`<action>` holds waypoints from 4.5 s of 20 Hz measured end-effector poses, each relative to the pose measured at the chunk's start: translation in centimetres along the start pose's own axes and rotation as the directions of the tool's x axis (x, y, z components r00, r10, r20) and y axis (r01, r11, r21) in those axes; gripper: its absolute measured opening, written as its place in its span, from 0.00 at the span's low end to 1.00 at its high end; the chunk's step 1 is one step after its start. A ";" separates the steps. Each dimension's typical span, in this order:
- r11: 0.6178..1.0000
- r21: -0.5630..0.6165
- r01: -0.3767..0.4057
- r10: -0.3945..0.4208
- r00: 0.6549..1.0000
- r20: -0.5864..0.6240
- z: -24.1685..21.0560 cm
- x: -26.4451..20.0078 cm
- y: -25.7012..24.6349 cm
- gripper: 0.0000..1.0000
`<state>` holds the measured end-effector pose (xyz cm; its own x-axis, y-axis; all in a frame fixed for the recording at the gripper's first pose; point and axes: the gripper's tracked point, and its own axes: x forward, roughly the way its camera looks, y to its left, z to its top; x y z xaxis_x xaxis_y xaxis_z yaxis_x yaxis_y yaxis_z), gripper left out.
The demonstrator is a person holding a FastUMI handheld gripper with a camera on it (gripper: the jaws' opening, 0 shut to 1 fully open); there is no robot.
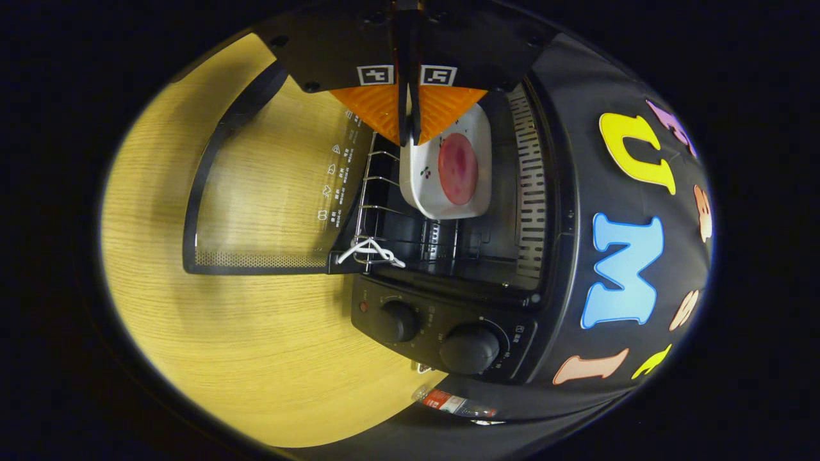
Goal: Open the toaster oven, put the food inside, and close the toaster oven door.
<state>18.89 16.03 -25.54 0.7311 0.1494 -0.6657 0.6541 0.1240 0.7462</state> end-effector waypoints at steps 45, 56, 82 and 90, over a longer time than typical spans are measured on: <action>0.094 -0.987 -0.128 -0.275 0.950 -0.149 -2.6 -11.3 -14.2 0.98; 0.027 -0.999 -0.038 -0.329 0.943 -0.045 -1.2 -7.9 -15.4 0.96; 0.071 -0.997 0.037 -0.141 0.990 0.027 -0.4 -10.7 -10.4 0.96; 0.072 -0.996 0.054 -0.050 0.997 0.051 -0.1 -11.4 -7.4 0.96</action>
<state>5.74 13.47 -23.48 0.7068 0.0929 -0.7013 -0.1061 0.9940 0.0248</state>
